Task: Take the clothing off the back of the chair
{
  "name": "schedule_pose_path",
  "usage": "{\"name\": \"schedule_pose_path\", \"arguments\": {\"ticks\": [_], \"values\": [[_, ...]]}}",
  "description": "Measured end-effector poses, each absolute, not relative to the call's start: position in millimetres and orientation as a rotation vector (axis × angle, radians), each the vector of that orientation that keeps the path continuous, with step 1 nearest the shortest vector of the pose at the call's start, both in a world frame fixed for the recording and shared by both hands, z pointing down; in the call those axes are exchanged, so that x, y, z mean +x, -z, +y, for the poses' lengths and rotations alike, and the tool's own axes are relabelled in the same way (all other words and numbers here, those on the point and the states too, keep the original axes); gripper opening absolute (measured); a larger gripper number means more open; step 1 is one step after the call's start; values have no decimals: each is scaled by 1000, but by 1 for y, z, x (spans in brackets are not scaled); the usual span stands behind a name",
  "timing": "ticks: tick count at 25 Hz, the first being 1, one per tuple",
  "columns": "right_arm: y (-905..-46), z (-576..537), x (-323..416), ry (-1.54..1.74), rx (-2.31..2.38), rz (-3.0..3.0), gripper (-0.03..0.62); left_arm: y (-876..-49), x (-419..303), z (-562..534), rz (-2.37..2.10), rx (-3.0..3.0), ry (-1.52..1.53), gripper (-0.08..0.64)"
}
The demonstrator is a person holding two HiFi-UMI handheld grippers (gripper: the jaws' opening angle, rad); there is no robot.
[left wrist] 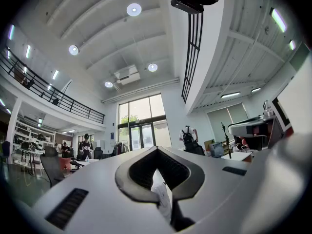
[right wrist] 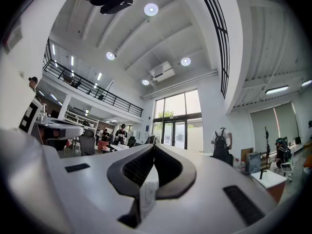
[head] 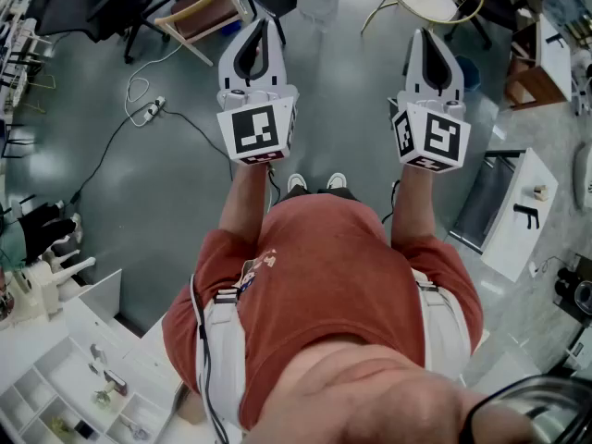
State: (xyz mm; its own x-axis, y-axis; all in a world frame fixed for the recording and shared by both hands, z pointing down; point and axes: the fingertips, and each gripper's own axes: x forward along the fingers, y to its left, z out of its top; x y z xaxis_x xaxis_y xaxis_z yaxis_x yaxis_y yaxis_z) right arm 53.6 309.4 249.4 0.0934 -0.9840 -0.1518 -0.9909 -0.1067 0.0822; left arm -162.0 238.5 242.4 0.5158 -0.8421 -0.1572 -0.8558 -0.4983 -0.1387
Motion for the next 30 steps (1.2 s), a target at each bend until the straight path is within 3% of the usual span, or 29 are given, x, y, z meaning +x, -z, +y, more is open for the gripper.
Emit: {"name": "schedule_pose_path", "arguments": {"ticks": [30], "values": [[-283, 315, 133, -127, -2214, 2091, 25, -259, -83, 258, 1496, -2547, -65, 14]]}}
